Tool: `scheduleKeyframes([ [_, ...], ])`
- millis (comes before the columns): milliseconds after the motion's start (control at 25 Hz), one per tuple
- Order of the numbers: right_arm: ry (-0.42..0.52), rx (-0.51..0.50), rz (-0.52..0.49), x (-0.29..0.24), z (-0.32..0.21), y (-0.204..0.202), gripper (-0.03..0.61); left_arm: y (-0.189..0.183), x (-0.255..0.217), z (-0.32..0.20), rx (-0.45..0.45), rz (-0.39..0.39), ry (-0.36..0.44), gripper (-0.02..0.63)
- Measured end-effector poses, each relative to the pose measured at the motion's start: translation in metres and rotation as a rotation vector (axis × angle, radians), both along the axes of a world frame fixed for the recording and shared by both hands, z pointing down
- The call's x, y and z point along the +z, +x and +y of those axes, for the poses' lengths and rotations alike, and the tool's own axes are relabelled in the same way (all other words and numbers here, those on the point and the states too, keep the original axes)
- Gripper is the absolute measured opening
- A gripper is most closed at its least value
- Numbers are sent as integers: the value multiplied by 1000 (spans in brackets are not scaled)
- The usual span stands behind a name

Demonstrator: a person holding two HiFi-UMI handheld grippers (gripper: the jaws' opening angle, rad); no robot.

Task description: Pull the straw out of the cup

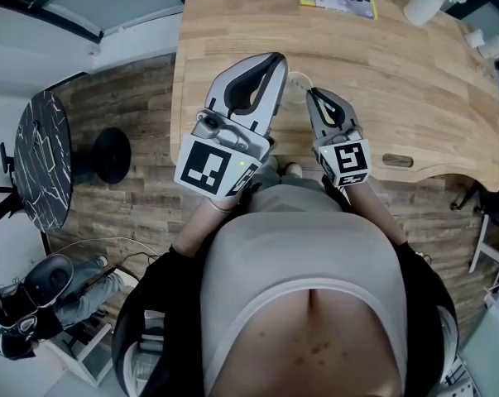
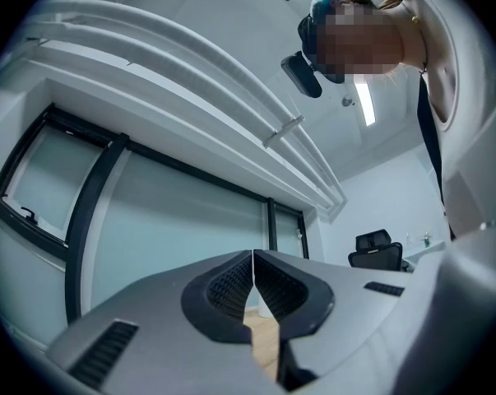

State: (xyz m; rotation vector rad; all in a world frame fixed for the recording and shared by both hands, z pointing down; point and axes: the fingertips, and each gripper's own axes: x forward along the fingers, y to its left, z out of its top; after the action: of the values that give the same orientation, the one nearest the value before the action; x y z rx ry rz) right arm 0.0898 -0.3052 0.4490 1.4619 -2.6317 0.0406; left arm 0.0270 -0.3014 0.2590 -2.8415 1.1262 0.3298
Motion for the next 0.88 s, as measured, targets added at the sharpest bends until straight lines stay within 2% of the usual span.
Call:
scheduleKeyframes([
  [880,12,2,-30,-13,-1,-2,43,0,-1,0,7,4,-2,11],
])
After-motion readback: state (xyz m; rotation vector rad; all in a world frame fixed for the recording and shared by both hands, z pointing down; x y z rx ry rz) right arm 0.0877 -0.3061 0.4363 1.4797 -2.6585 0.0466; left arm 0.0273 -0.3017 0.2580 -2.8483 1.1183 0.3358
